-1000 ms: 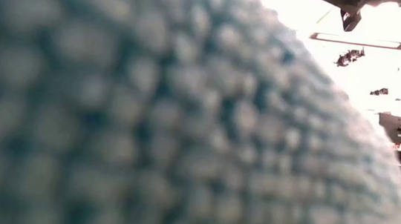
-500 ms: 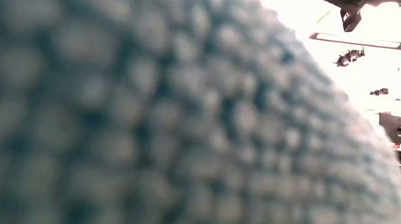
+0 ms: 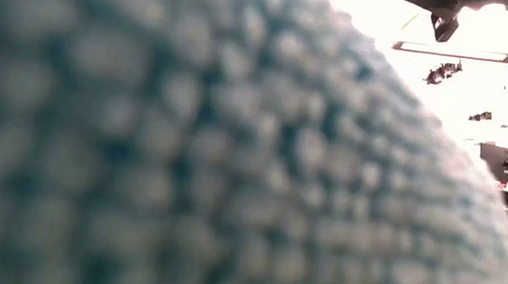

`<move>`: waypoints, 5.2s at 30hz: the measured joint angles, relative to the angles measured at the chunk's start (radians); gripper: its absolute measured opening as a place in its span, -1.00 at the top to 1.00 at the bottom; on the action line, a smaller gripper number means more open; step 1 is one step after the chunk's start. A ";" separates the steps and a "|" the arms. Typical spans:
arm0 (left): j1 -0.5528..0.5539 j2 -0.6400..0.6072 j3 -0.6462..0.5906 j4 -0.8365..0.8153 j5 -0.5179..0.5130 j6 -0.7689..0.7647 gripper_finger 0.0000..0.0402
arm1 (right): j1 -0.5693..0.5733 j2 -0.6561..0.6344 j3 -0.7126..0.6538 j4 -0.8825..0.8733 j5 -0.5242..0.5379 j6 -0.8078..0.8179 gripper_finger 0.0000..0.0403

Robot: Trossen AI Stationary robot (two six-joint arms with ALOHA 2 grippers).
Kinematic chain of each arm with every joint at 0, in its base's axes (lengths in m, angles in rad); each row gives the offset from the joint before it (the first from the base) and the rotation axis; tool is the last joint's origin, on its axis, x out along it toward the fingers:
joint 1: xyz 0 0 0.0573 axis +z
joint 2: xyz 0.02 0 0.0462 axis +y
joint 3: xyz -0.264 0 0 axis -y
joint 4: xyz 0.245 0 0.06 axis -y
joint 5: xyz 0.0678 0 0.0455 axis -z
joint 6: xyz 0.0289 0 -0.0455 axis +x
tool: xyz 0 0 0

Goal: Stack small to large cups/mugs on shelf
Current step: Put the yellow cup on the shelf

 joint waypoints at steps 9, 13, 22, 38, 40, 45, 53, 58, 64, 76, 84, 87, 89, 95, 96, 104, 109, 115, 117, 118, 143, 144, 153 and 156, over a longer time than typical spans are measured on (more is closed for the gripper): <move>-0.010 0.000 0.000 -0.021 0.015 -0.008 0.22 | 0.000 0.000 0.000 0.000 0.000 0.000 0.72; -0.016 -0.001 -0.014 -0.003 0.011 -0.024 0.22 | 0.000 0.000 0.000 0.001 0.000 0.001 0.72; -0.029 -0.001 -0.080 0.057 0.034 -0.077 0.22 | 0.000 0.000 0.000 0.001 0.000 0.003 0.72; -0.026 -0.004 -0.080 0.100 0.027 -0.079 0.38 | 0.000 0.000 0.000 0.001 0.001 0.001 0.72; -0.026 -0.004 -0.080 0.104 0.026 -0.078 0.46 | 0.000 0.000 0.000 0.001 0.001 0.001 0.72; -0.026 -0.004 -0.080 0.108 0.015 -0.076 0.61 | 0.000 0.000 0.000 0.001 0.001 0.000 0.72; -0.026 -0.004 -0.080 0.105 -0.001 -0.071 0.94 | 0.000 0.000 0.000 0.001 0.002 0.000 0.72; -0.026 -0.004 -0.079 0.105 0.000 -0.072 0.95 | 0.000 0.000 0.000 0.001 0.002 0.000 0.72; -0.026 -0.009 -0.079 0.100 0.001 -0.068 0.98 | 0.000 0.000 0.000 0.001 0.005 0.000 0.72; -0.016 -0.014 0.023 -0.048 -0.041 0.014 0.99 | 0.000 0.000 0.000 0.001 0.005 0.000 0.72; 0.031 -0.014 0.094 -0.099 -0.046 0.089 1.00 | 0.000 0.000 0.000 0.001 0.004 0.003 0.72; 0.052 -0.014 0.123 -0.130 -0.046 0.131 1.00 | 0.000 0.000 0.000 0.001 -0.002 0.009 0.72; 0.065 -0.014 0.143 -0.162 -0.046 0.162 1.00 | 0.000 0.000 0.000 0.001 -0.002 0.009 0.72; 0.108 -0.014 0.207 -0.234 -0.073 0.246 1.00 | 0.000 0.000 0.000 0.001 -0.002 0.009 0.72; 0.116 -0.014 0.217 -0.244 -0.078 0.258 1.00 | 0.000 0.000 0.000 0.001 -0.002 0.010 0.72; 0.191 -0.014 0.285 -0.341 -0.105 0.359 1.00 | 0.000 0.000 0.000 0.001 0.000 0.011 0.72; 0.241 -0.014 0.327 -0.388 -0.125 0.424 1.00 | 0.000 0.000 0.000 0.001 0.000 0.011 0.72; 0.299 -0.014 0.367 -0.405 -0.132 0.499 1.00 | 0.000 0.000 0.000 0.001 0.001 0.011 0.72; 0.318 -0.014 0.378 -0.420 -0.132 0.523 1.00 | 0.000 0.000 0.000 0.001 0.001 0.011 0.72; 0.328 -0.014 0.383 -0.427 -0.132 0.534 1.00 | 0.000 0.000 0.000 0.001 0.001 0.011 0.72; 0.557 -0.013 0.652 -0.467 -0.160 0.762 1.00 | 0.000 0.000 0.000 -0.012 0.002 -0.009 0.72; 0.562 -0.013 0.662 -0.464 -0.163 0.770 1.00 | 0.000 0.000 0.000 -0.017 0.001 -0.018 0.72; 0.616 -0.013 0.697 -0.407 -0.184 0.825 1.00 | 0.000 0.000 0.000 -0.046 -0.008 -0.063 0.72; 0.631 -0.009 0.697 -0.383 -0.184 0.842 1.00 | 0.000 0.000 0.000 -0.052 -0.010 -0.071 0.72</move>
